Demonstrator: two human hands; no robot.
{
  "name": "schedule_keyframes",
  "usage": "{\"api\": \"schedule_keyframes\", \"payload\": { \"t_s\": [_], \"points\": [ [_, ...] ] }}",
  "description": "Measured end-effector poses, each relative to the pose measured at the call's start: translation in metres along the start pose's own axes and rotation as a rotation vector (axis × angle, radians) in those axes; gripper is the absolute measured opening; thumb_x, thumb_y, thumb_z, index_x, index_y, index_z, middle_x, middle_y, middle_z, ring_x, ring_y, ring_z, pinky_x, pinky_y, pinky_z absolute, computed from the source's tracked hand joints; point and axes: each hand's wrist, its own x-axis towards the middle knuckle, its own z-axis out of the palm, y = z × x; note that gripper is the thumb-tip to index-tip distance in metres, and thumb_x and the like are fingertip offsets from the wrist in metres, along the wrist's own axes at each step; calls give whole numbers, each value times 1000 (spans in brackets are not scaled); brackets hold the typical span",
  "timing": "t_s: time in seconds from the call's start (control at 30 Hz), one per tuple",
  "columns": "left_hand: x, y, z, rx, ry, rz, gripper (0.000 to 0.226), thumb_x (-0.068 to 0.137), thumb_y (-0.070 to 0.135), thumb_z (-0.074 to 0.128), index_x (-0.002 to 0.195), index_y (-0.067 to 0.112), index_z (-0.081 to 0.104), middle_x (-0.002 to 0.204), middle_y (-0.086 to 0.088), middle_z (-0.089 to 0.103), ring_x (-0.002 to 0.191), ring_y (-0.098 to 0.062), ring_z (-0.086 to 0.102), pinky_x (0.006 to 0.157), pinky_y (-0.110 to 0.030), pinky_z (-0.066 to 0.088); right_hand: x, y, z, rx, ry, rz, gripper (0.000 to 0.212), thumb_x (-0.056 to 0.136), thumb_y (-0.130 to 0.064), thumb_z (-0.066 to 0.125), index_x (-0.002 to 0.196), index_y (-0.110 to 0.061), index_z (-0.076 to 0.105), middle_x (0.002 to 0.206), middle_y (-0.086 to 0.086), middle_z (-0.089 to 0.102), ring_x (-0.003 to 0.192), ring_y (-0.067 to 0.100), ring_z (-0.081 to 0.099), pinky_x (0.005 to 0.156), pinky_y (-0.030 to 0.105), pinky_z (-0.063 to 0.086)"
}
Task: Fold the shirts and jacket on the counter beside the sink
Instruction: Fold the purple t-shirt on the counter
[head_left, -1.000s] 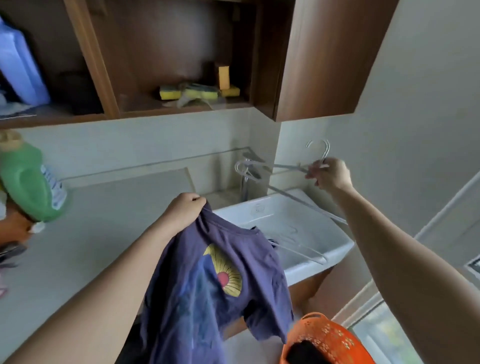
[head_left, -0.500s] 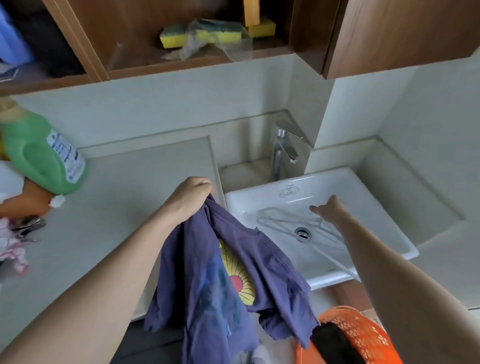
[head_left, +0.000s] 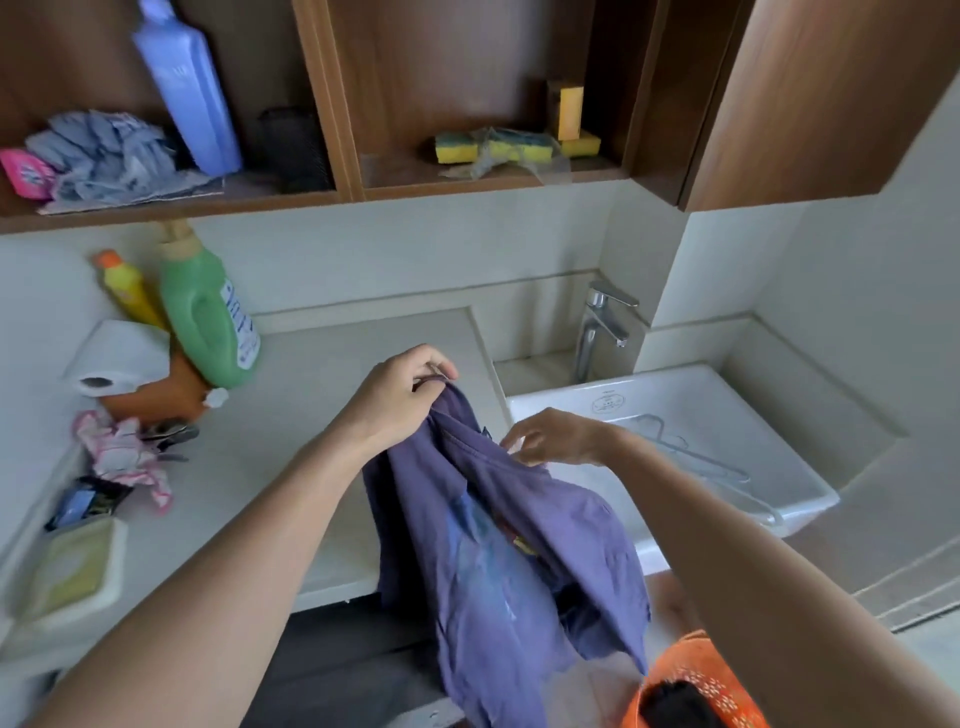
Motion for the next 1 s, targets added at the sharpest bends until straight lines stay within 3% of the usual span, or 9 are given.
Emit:
{"api": "schedule_keyframes", "payload": {
  "t_s": [0.17,0.23,0.33,0.5,0.57,0.67,0.77,0.87,1.0],
  "points": [
    [-73,-19,-58,77,164,16,32,93,2,47,78,30,53,81,0,64,72,-17,57,68,-32,43,-33,-60,50,-184,-48,-31,19,86,-23,71,86,-43,68,97,-10,73,92,7,65,88,21,48],
    [-99,-20,-78,124,173,53,43,85,-6,41,66,29,57,76,-2,64,62,-12,50,62,-30,39,-40,-82,72,-308,-21,-27,6,84,-35,75,86,-33,70,98,-6,71,95,15,63,89,30,49],
    [-127,-18,-102,176,188,106,57,78,-13,37,59,31,67,74,8,64,65,-4,53,61,-12,36,-46,-110,90,-467,195,-2,18,82,-35,70,82,-17,65,97,5,61,91,26,58,81,35,50],
    [-146,-15,-145,432,182,163,50,79,-15,41,74,20,77,84,5,56,77,-16,53,66,-22,34,-74,-149,69,-565,410,164,12,78,-20,60,74,-22,48,85,1,56,82,28,55,65,30,40],
    [-149,-13,-164,491,235,193,46,79,-15,44,79,16,78,84,4,53,78,-19,51,67,-23,31,-83,-157,52,-478,462,217,16,75,-6,48,81,-20,52,80,3,66,73,26,63,62,27,45],
    [-147,-5,-191,464,331,218,41,84,-10,44,85,12,79,89,-2,63,85,-24,59,76,-27,42,-91,-180,25,-97,517,174,38,77,6,27,88,-11,59,60,13,69,50,24,69,45,28,55],
    [-142,6,-213,414,402,245,36,90,2,44,86,15,78,96,-1,71,91,-16,62,84,-22,43,-88,-206,1,174,493,80,47,82,11,22,90,-9,64,82,24,72,64,33,74,63,42,63],
    [-130,13,-230,370,425,294,23,97,23,54,93,15,75,97,6,72,92,-8,60,83,-20,42,-76,-218,-19,311,486,-62,50,84,22,23,92,-2,66,101,26,67,83,40,72,69,38,63],
    [-100,9,-245,291,312,233,11,87,37,72,94,27,72,91,12,71,86,-4,61,70,-4,38,-47,-216,-46,375,519,-125,49,84,20,28,91,-5,69,98,16,68,84,24,67,68,32,63]
  ]
}}
